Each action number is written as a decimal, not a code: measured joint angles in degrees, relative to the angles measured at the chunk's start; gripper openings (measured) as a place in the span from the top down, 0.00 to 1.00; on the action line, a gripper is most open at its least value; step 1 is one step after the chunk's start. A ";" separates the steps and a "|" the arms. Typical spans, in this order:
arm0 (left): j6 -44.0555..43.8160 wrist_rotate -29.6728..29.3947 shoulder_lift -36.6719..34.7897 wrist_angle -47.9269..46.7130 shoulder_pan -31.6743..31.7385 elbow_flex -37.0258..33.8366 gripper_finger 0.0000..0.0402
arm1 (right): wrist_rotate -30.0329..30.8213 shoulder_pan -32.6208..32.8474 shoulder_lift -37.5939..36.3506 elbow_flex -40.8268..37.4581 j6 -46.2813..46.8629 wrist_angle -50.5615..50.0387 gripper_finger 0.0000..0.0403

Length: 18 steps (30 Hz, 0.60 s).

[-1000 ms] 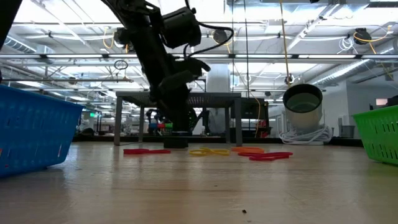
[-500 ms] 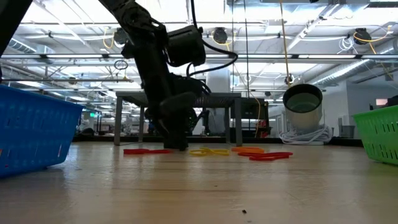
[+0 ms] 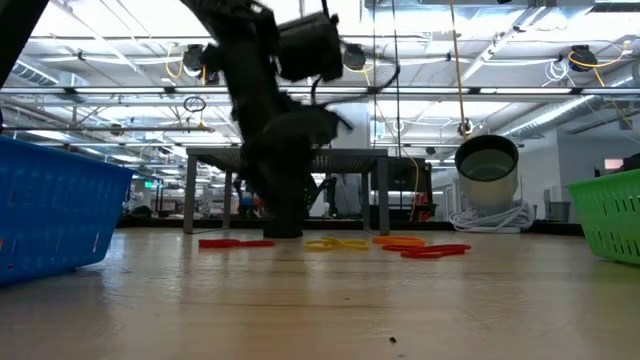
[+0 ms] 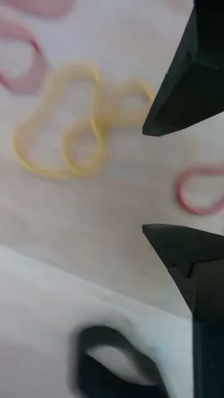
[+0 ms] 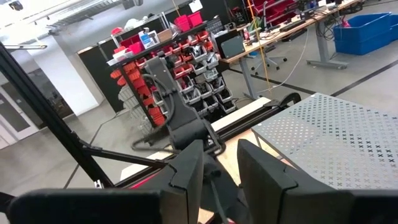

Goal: Pick & Place Office Desk Supplies
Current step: Put th black rubber band into the blue bin

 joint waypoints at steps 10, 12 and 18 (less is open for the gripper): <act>3.32 -11.91 -0.20 -3.76 -0.02 4.71 0.38 | 0.00 0.00 0.00 0.00 0.06 -0.01 0.78; 3.40 -13.72 -0.18 -4.92 0.39 4.70 0.38 | 0.00 0.00 0.00 0.00 0.79 -0.01 0.78; 3.35 -15.73 0.06 -4.49 2.05 3.07 0.38 | -1.46 0.00 0.00 0.00 1.27 -0.01 0.78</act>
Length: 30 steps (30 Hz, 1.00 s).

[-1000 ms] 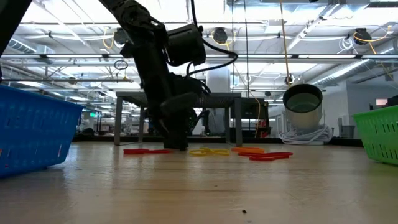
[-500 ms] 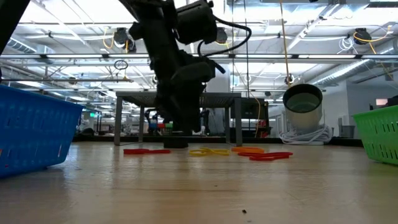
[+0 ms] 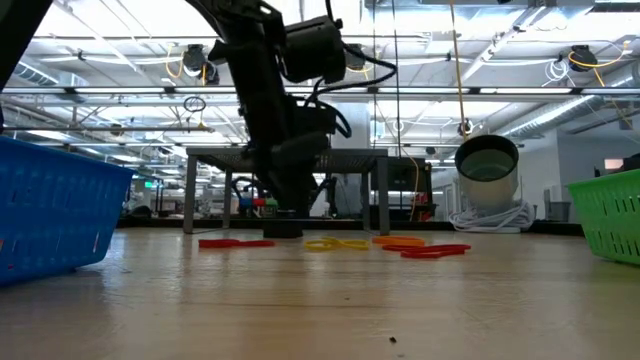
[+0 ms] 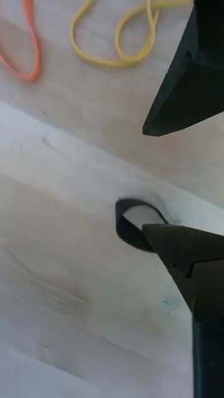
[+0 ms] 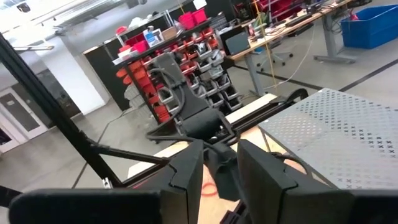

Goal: Pick & Place Office Desk Supplies
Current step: Put th black rubber band into the blue bin

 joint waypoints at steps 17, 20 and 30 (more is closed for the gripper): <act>-2.40 9.99 0.00 11.20 4.49 -6.29 0.38 | -0.04 0.00 0.02 0.00 0.00 0.70 0.78; -3.47 11.11 -0.01 10.78 4.83 -6.33 0.38 | -0.06 0.00 0.00 0.00 -0.22 1.71 0.78; -5.98 9.63 0.67 8.73 5.04 -6.35 0.38 | -1.60 0.02 0.00 0.00 -0.92 3.04 0.78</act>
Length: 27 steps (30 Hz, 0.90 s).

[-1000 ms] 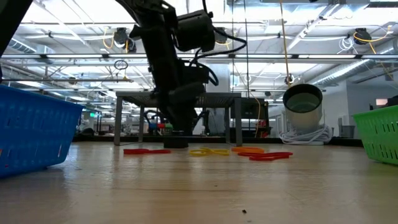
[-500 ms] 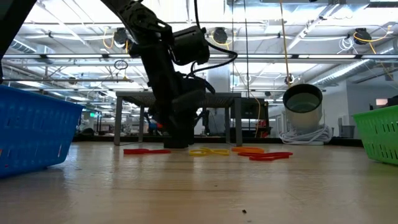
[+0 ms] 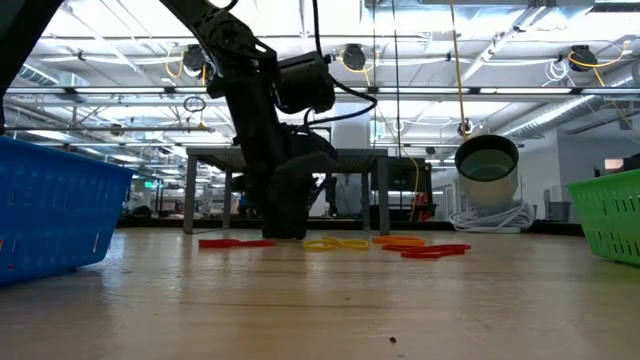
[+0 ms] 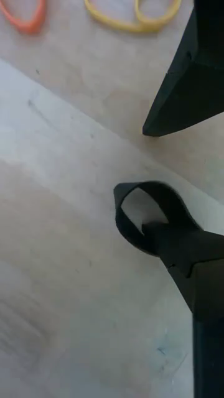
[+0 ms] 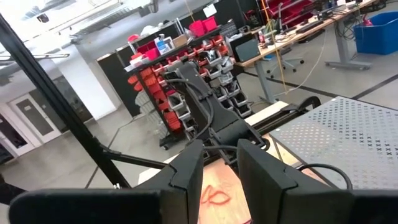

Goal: Pick & Place Office Desk Supplies
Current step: Put th black rubber band into the blue bin

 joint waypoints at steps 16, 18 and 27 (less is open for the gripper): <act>-6.45 3.01 0.28 -0.20 -0.70 0.04 0.97 | 0.15 2.26 0.02 0.00 -0.57 -0.04 0.78; -6.92 6.08 -0.34 -0.05 -1.15 0.02 0.98 | 0.15 2.29 0.02 0.00 -0.57 -0.07 0.78; -4.61 15.88 -8.04 0.04 -5.57 0.11 0.98 | 0.26 2.27 0.02 0.00 -0.57 -0.36 0.78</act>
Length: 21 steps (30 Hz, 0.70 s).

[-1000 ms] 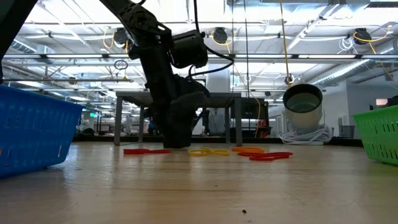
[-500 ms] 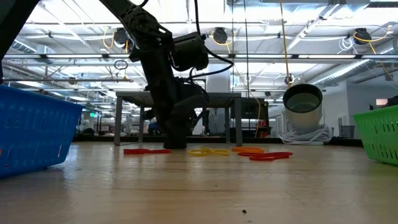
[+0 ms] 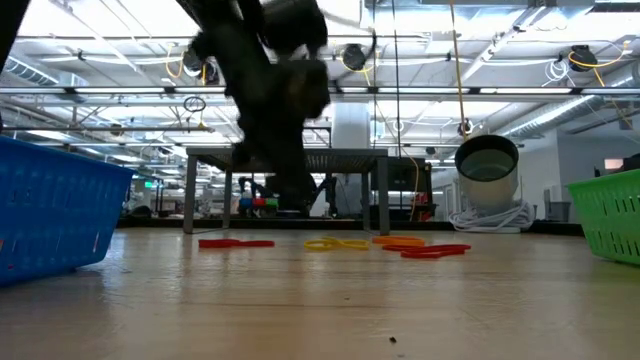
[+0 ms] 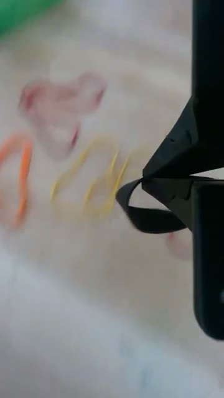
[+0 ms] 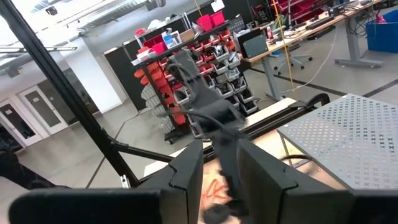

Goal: Pick & Place Office Desk Supplies
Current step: Put th black rubber band into the blue bin

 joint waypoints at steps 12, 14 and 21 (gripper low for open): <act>0.04 9.32 -11.79 -5.49 -8.19 0.11 0.99 | 0.24 -0.04 0.09 0.00 -0.02 -0.19 0.78; 0.20 11.64 -12.27 -9.11 -10.11 0.11 0.98 | 0.28 -0.04 0.13 0.00 -0.02 -0.19 0.78; 0.94 13.79 -12.46 -19.50 -18.83 0.08 0.99 | 0.52 -0.04 1.04 0.00 0.65 -0.13 0.78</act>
